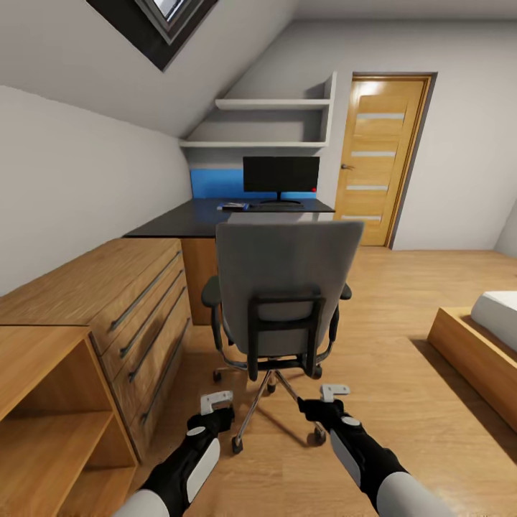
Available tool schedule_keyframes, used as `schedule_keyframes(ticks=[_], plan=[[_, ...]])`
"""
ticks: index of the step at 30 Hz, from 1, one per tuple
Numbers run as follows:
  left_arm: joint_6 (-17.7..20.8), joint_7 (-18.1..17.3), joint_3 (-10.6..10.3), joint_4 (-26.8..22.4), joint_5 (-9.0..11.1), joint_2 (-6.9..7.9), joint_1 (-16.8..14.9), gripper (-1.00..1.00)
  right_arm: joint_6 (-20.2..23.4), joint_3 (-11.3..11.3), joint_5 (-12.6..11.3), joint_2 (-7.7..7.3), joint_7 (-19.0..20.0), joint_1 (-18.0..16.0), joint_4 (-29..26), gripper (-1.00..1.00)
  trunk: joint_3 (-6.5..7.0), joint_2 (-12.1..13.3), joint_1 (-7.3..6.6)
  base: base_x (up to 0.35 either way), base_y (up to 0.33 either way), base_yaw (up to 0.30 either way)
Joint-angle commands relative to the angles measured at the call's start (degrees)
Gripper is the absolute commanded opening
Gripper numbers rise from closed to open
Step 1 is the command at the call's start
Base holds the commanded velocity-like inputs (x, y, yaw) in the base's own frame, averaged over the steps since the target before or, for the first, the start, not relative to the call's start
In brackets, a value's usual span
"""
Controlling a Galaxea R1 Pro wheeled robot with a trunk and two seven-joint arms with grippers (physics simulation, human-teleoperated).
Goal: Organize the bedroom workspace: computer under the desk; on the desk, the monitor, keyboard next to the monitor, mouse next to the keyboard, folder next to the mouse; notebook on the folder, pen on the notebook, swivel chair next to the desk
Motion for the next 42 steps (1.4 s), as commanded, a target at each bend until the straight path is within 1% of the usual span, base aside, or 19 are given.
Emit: schedule_keyframes(ticks=[1, 2, 5, 7, 8, 9, 11, 14, 21, 24, 26, 27, 29, 31, 33, 37, 39, 40, 42], plan=[[0.16, 0.39, -0.29, 0.49, 0.13, 0.00, -0.03, 1.00, -1.39, 0.43, -0.20, -0.03, -0.22, -0.03, 0.64, 1.00, -0.24, -0.44, 0.21, 0.000, 0.000, 0.000], [-0.02, 0.36, -0.56, 1.25, 0.08, 0.00, -0.03, 1.00, -4.00, 0.66, 0.61, 0.00, -0.31, -0.03, 2.30, 1.00, -0.42, -0.84, 0.43, 0.000, 0.000, 0.000], [-0.08, 0.34, -1.54, 1.85, 0.02, 0.00, -0.03, 1.00, -6.89, 0.90, 1.88, 0.03, -0.43, -0.04, 4.97, 1.00, -0.96, -2.05, 1.09, 0.000, 0.000, 0.000], [-0.07, 0.38, -3.32, 1.98, 0.04, 0.00, -0.03, 1.00, -8.18, 0.94, 2.32, 0.03, -0.46, -0.04, 5.80, 1.00, -1.32, -2.85, 1.53, 0.000, 0.000, 0.000], [-0.10, 0.39, -5.12, 2.04, 0.05, 0.00, -0.03, 1.00, -9.00, 0.97, 2.49, 0.09, -0.46, -0.04, 6.09, 1.00, -1.50, -3.25, 1.75, 0.000, 0.000, 0.000], [-0.11, 0.41, -6.06, 2.05, 0.07, 0.00, -0.03, 1.00, -9.44, 0.99, 2.53, 0.11, -0.46, -0.04, 6.21, 1.00, -1.68, -3.65, 1.97, 0.000, 0.000, 0.000], [-0.19, 0.47, -8.79, 2.10, 0.22, 0.00, -0.03, 1.00, -11.07, 1.02, 2.63, 0.56, -0.43, -0.04, 6.53, 1.00, -2.04, -4.45, 2.41, 0.000, 0.000, 0.000], [-0.22, 0.49, -9.92, 2.21, 0.42, 0.00, -0.03, 1.00, -11.92, 0.95, 2.72, 1.12, -0.44, -0.04, 6.58, 1.00, -2.57, -5.66, 3.07, 0.000, 0.000, 0.000], [-0.68, 0.50, -10.61, 2.33, 0.94, 0.00, -0.03, 1.00, -12.54, 0.86, 2.78, 1.42, -0.54, -0.04, 6.60, 1.00, -3.67, -8.46, 4.60, 0.000, 0.000, -0.102], [-2.41, 0.49, -10.62, 2.31, 1.38, 0.00, -0.03, 1.00, -12.58, 0.83, 2.78, 1.44, -0.55, -0.04, 6.59, 1.00, -3.61, -8.46, 4.60, 0.000, 0.000, -0.147], [-5.25, 0.45, -10.60, 2.38, 1.56, 0.00, -0.03, 1.00, -12.59, 0.82, 2.79, 1.40, -0.55, -0.04, 6.54, 1.00, -3.60, -8.46, 4.60, 0.000, 0.000, -0.070], [-7.66, 0.47, -10.58, 2.63, 1.62, 0.00, -0.03, 1.00, -12.59, 0.81, 2.79, 1.39, -0.55, -0.04, 6.47, 1.00, -3.59, -8.46, 4.60, 0.000, 0.000, -0.040], [-10.18, 0.48, -10.58, 3.18, 1.66, 0.00, -0.03, 1.00, -12.60, 0.81, 2.80, 1.34, -0.55, -0.04, 6.25, 1.00, -3.59, -8.46, 4.60, 0.000, 0.000, -0.026], [-14.54, 0.53, -10.66, 4.31, 1.64, 0.00, -0.03, 1.00, -12.60, 0.79, 2.84, 1.25, -0.57, -0.04, 6.12, 1.00, -3.58, -8.46, 4.60, 0.000, 0.000, -0.013], [-17.15, 0.63, -10.84, 4.96, 1.59, 0.00, -0.03, 1.00, -12.60, 0.80, 2.86, 1.14, -0.56, -0.04, 6.03, 1.00, -3.58, -8.46, 4.60, 0.000, 0.000, -0.005], [-17.71, 0.62, -11.09, 3.84, 1.64, 0.00, -0.03, 1.00, -12.60, 0.80, 2.87, 1.10, -0.55, -0.04, 6.00, 1.00, -3.58, -8.46, 4.60, 0.000, 0.000, -0.001], [-16.61, 0.57, -11.11, 2.70, 1.68, 0.00, -0.03, 1.00, -12.60, 0.85, 2.87, 1.10, -0.51, -0.04, 5.99, 1.00, -3.58, -8.46, 4.60, 0.000, 0.000, 0.000], [-15.89, 0.56, -11.10, 2.45, 1.71, 0.00, -0.03, 1.00, -12.62, 0.86, 2.87, 1.10, -0.50, -0.04, 5.98, 1.00, -3.58, -8.46, 4.60, 0.000, 0.000, 0.000], [-12.16, 0.47, -10.97, 2.30, 1.78, 0.00, -0.03, 1.00, -12.66, 0.92, 2.89, 1.13, -0.48, -0.04, 6.00, 1.00, -3.58, -8.46, 4.60, 0.000, 0.000, 0.000]])
